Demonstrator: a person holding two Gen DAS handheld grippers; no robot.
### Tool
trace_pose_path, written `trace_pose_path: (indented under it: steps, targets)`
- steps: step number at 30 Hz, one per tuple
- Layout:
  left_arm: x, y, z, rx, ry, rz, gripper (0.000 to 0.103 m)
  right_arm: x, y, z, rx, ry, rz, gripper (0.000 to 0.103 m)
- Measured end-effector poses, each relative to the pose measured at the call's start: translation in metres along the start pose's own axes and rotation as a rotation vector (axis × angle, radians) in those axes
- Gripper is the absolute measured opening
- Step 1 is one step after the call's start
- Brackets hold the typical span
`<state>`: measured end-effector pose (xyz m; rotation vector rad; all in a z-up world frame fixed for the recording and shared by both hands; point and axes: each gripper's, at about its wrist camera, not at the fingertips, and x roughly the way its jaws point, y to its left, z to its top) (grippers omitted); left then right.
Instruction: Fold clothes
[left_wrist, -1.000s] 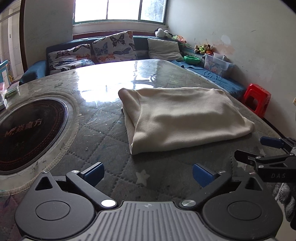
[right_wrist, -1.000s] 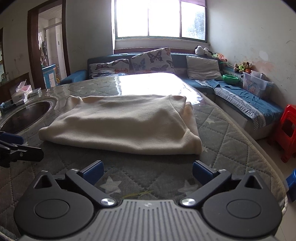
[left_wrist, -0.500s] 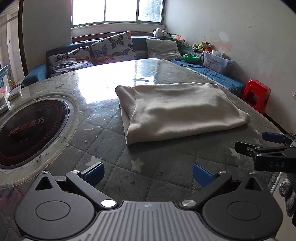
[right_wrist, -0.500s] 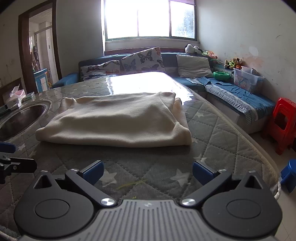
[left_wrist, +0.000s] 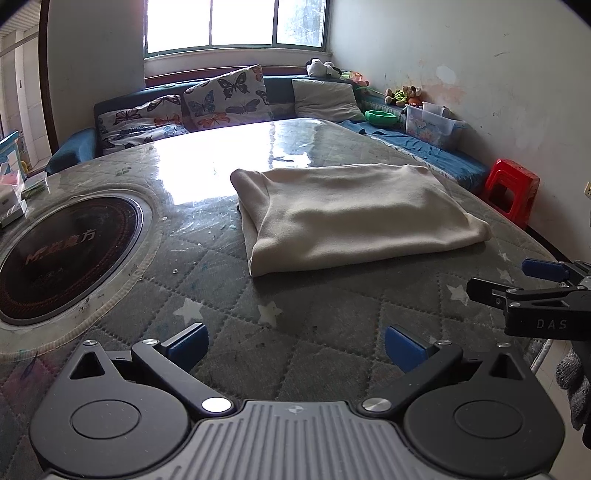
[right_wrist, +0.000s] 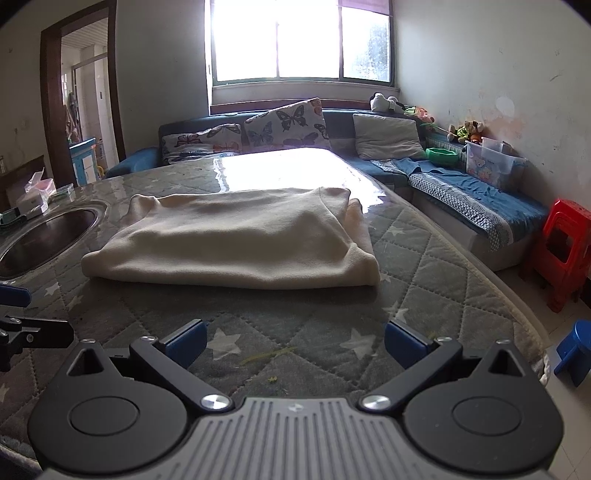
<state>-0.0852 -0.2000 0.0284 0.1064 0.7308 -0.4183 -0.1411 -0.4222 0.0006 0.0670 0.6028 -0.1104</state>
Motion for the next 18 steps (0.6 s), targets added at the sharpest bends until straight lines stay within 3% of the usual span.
trace_pose_path:
  steps: [18]
  targets:
    - [-0.016,-0.010,-0.003,0.021,-0.030,-0.008,0.103,-0.017,0.004,0.001,-0.020,-0.030,0.002,0.103]
